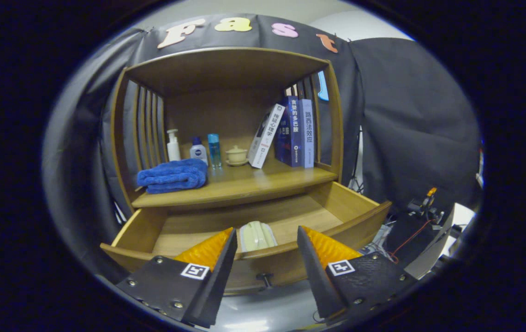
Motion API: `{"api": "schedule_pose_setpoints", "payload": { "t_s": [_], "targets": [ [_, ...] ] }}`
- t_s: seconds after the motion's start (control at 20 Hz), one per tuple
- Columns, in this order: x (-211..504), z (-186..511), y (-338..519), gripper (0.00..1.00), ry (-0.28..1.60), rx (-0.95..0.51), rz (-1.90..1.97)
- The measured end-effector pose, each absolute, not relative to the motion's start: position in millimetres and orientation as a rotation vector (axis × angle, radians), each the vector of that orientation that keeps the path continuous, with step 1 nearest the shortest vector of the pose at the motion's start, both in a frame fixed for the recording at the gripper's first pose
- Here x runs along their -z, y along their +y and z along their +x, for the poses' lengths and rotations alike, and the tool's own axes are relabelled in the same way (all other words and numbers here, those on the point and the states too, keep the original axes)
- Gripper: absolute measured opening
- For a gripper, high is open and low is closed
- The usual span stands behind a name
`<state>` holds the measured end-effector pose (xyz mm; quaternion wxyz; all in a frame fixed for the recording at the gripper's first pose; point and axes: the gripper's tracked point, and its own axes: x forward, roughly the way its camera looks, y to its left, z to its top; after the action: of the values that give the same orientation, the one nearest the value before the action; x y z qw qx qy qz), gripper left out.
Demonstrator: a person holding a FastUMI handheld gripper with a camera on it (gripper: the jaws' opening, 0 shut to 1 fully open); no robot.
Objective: Pull open the drawer, take out the items inside it, and place them on the countertop above the cabinet.
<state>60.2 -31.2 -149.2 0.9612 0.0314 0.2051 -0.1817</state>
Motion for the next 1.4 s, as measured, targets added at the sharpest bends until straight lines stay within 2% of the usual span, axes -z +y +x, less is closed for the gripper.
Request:
{"api": "schedule_pose_setpoints", "payload": {
  "t_s": [0.6, 0.65, 0.7, 1.35, 1.4],
  "targets": [
    [183, 134, -53, 0.79, 0.787, 0.579, 0.086],
    [192, 139, -51, 0.79, 0.833, 0.574, 0.099],
    [201, 143, -51, 0.67, 0.863, 0.569, 0.104],
    [282, 154, -47, 0.66, 1.070, 0.448, 0.120],
    [280, 149, -47, 0.47, 1.093, 0.432, 0.112]
  ]
}}
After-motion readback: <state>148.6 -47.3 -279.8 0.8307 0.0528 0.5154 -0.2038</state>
